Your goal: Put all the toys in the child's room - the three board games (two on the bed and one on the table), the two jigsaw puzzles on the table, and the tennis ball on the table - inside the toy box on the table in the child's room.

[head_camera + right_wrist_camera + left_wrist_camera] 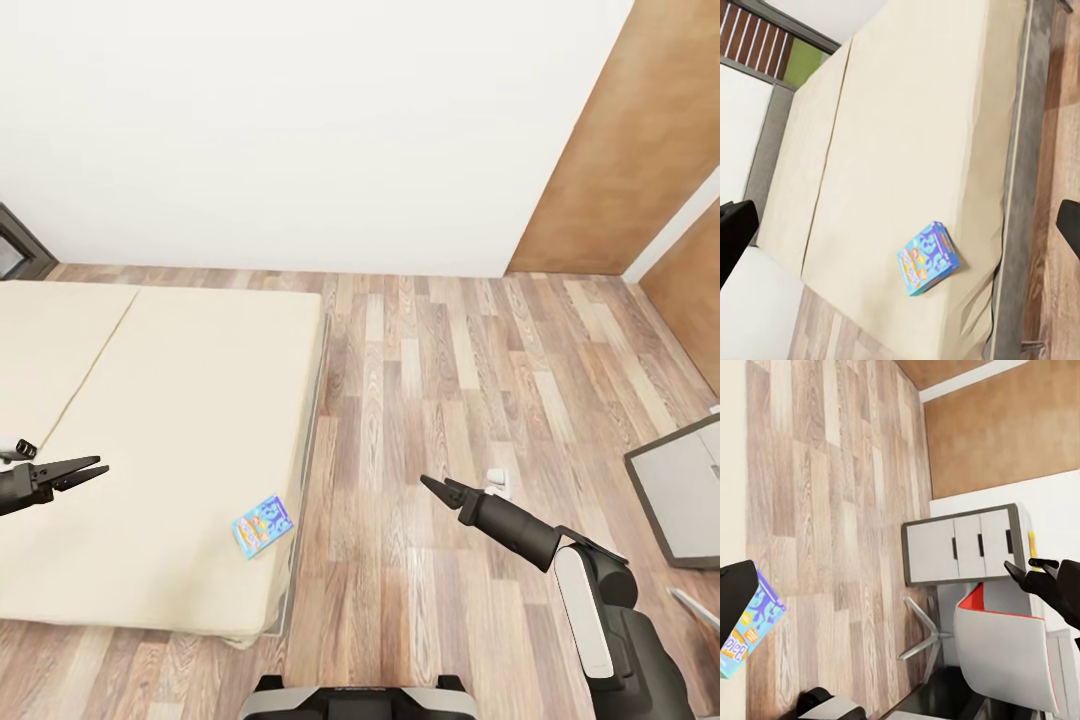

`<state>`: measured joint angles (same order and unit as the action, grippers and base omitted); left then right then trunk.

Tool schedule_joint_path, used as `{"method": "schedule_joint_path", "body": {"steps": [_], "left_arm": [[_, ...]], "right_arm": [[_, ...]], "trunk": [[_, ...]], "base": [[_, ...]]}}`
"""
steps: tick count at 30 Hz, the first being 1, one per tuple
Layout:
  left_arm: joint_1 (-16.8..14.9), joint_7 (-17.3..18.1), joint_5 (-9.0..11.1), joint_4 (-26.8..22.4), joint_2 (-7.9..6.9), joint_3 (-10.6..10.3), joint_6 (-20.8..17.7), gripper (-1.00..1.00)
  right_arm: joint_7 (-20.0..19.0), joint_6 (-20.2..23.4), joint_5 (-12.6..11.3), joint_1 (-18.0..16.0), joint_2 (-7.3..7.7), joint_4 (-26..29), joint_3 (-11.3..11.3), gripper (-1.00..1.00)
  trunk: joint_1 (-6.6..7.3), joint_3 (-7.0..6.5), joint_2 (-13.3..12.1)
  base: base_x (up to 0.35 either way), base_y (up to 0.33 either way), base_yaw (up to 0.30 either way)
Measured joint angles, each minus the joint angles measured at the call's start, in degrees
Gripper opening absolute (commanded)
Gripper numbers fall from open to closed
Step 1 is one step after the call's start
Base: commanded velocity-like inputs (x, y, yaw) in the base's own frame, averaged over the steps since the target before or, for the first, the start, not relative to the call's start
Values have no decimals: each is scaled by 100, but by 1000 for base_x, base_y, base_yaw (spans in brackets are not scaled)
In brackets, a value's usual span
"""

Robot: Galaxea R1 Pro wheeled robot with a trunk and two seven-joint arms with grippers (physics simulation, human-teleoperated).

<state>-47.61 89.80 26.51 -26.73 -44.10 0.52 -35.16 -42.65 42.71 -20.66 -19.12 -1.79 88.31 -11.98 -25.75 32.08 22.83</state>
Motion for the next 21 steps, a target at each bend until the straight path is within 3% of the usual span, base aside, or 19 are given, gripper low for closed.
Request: {"method": "schedule_joint_path", "body": {"steps": [21], "left_arm": [[0,0,-6,0,1,-3,3,100]], "right_arm": [[11,-4,1,0,-8,0,7,100]], "trunk": [[0,-199,0]], "base": [[0,0,0]]}}
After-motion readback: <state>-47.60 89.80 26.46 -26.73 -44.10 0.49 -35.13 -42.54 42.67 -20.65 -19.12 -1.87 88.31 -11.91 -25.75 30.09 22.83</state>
